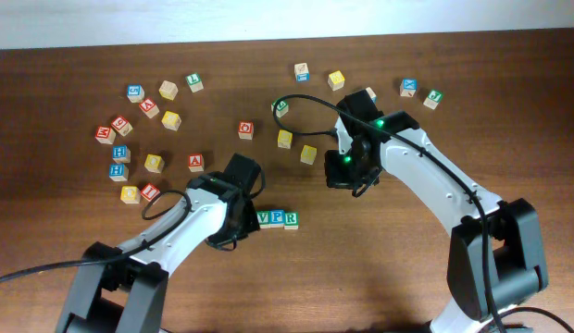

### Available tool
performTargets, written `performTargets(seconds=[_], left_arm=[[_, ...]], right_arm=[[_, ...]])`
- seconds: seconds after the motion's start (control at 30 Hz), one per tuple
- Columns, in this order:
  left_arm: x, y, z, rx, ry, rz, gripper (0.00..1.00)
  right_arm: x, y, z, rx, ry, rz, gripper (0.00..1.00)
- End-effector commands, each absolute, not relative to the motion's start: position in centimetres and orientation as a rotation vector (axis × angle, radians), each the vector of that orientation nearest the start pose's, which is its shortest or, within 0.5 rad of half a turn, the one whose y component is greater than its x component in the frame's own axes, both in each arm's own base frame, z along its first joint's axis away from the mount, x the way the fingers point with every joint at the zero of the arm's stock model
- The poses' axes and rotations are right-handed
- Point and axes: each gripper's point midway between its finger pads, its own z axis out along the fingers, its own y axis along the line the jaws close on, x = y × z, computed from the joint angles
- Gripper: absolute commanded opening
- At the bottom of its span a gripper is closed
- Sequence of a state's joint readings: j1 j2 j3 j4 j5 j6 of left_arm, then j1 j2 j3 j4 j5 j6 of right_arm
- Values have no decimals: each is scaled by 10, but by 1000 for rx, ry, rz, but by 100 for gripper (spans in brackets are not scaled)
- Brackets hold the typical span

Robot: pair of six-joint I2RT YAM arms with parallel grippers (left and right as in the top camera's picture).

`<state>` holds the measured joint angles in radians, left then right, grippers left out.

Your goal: Spell out CVPR

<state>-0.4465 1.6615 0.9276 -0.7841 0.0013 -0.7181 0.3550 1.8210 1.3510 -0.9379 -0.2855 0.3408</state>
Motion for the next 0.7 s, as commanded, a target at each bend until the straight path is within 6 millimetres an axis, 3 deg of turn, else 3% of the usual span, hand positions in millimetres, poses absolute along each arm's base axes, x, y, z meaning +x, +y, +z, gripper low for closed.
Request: performTargets(seconds=[0.0,0.33,0.43,0.53,0.67], left_arm=[[256,-125,12,-395,3063,-76,0],[257,-124,12,-397,3061,-72,0],[257,-117,12,-397,3050,-10,0],[260,-111,12,-426,3042,-5,0],[266,-97,12,-486,3034,-12,0]], right_arm=[[330,171,73,-46,3052,476,4],[322,169,67,-42,3081,471,4],[304,173,58,-53,3139,503,4],[278,192,54,-151,3196,611,4],[243,215,49,-239,3271,545,4]])
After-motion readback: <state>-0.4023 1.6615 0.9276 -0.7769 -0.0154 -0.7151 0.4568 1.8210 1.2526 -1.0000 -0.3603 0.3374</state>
